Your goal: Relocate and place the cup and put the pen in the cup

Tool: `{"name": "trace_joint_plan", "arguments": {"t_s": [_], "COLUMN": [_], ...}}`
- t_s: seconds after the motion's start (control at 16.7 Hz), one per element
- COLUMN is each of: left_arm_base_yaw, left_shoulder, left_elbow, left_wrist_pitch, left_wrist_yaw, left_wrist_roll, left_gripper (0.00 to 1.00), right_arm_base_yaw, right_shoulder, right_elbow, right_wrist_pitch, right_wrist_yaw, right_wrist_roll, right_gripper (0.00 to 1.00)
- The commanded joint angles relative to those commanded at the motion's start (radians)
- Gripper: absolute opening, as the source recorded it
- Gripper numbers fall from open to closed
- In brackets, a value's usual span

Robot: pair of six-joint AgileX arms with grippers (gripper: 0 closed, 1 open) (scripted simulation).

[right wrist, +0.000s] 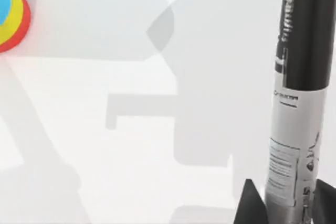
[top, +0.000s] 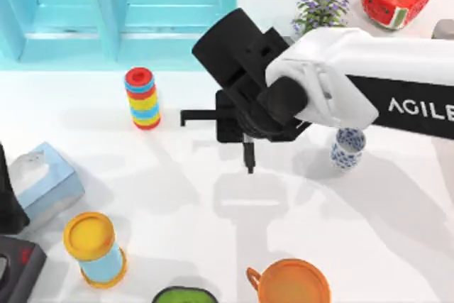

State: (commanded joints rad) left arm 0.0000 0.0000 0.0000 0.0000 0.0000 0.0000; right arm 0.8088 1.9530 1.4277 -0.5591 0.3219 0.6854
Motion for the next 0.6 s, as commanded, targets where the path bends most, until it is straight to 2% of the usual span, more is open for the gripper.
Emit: {"name": "trace_joint_plan", "arguments": {"t_s": [0.6], "left_arm_base_yaw": [0.0], "left_shoulder": [0.0], "left_elbow": [0.0], "left_wrist_pitch": [0.0], "left_wrist_yaw": [0.0], "left_wrist_roll": [0.0], "left_gripper": [1.0], "right_arm_base_yaw": [0.07], "right_shoulder": [-0.288], "right_elbow": [-0.671], "right_wrist_pitch": [1.0], "right_wrist_yaw": [0.486], "right_wrist_roll": [-0.48], "right_gripper": [0.0]}}
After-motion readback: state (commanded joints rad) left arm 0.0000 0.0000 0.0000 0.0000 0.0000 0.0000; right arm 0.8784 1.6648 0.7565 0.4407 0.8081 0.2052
